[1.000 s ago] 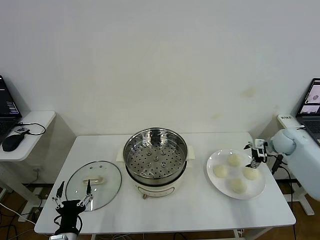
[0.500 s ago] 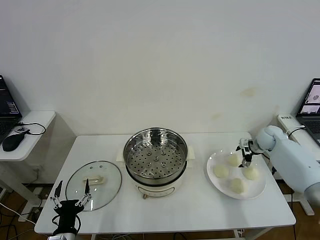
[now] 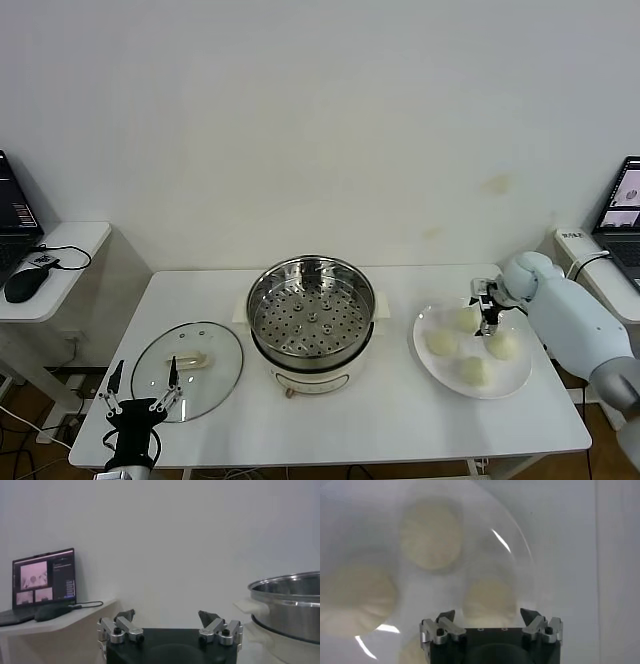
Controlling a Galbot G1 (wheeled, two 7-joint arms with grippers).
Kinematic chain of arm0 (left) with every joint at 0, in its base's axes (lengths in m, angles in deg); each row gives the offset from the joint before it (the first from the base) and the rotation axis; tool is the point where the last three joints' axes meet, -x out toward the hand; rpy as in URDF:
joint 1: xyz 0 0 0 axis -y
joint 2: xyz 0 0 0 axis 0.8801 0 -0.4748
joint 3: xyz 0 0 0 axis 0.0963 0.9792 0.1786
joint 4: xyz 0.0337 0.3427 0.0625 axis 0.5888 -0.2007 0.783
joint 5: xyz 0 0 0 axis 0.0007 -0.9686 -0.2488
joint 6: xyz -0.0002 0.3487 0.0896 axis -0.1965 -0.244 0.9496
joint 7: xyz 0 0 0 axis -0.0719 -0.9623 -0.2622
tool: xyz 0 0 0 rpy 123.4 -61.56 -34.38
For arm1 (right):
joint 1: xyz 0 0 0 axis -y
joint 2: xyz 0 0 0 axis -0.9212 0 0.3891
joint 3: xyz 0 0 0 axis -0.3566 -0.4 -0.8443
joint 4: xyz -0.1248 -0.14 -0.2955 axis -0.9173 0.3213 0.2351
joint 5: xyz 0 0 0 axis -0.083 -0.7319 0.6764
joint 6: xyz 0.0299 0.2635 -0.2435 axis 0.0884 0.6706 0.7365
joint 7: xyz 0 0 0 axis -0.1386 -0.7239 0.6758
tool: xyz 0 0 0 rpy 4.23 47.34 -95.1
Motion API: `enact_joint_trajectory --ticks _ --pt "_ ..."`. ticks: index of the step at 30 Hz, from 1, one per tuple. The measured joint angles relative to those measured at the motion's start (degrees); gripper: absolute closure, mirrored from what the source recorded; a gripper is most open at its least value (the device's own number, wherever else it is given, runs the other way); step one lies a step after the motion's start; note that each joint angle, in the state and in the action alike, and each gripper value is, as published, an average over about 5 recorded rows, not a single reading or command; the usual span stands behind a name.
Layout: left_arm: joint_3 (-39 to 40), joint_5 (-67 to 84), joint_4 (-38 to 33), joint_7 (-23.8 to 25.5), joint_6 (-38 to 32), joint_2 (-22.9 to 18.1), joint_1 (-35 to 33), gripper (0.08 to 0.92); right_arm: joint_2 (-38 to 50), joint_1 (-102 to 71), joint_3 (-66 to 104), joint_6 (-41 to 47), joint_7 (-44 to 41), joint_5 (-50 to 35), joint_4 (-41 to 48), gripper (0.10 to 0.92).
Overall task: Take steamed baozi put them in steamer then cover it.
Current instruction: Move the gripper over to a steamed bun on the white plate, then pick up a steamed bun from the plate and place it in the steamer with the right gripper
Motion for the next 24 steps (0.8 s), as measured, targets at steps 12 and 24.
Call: enact_joint_trajectory --ticks 12,24 --pt "0.3 0.0 -0.8 -0.2 -0.3 -0.3 -0.3 0.177 0.3 1.0 -1.0 -0.5 -0.2 -0.4 -0.1 0.354" --pt "0.9 0.5 -0.9 -0.2 -0.3 0.0 0.1 0.177 7.7 8.9 -10.2 1.1 -2.3 -11.0 -11.2 0.355"
